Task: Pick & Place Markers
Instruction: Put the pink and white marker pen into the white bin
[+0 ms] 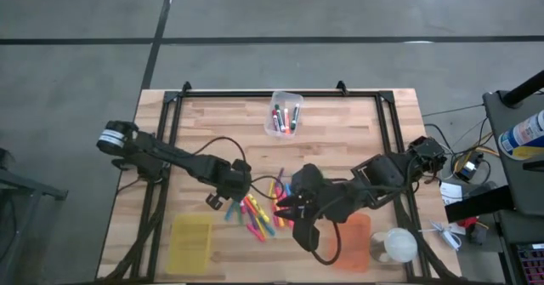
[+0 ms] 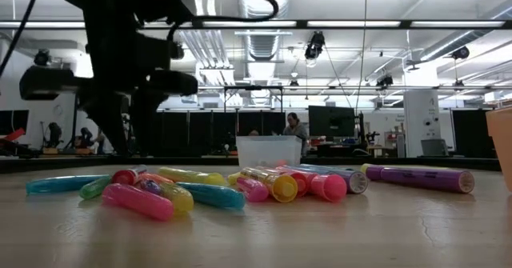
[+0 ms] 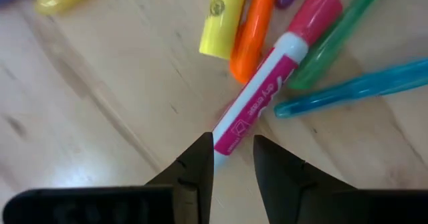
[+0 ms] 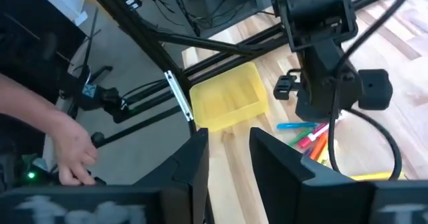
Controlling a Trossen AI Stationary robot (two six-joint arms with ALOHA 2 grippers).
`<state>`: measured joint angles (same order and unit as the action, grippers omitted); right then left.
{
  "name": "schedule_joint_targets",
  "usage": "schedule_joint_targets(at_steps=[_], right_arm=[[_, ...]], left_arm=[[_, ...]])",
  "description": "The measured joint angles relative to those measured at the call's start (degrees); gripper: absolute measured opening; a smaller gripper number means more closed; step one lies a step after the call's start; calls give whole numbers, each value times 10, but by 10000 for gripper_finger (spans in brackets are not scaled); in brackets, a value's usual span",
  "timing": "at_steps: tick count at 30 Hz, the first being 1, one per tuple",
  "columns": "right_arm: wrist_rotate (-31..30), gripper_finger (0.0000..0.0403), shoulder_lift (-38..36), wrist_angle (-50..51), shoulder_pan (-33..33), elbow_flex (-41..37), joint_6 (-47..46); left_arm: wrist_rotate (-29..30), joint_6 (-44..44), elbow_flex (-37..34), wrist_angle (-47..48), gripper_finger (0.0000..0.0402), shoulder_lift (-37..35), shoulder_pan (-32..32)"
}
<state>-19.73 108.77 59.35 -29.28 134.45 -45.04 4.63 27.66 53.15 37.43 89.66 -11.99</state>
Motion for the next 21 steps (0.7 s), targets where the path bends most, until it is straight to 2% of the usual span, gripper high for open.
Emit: schedule_joint_targets(at_steps=[7,21], right_arm=[[0,101,0,0,-1,0,-13],[-9,86,0,0,-1,0,-11]], left_arm=[[29,25,0,-30,101,27,-1],[27,20,1,-26,101,66,-1]])
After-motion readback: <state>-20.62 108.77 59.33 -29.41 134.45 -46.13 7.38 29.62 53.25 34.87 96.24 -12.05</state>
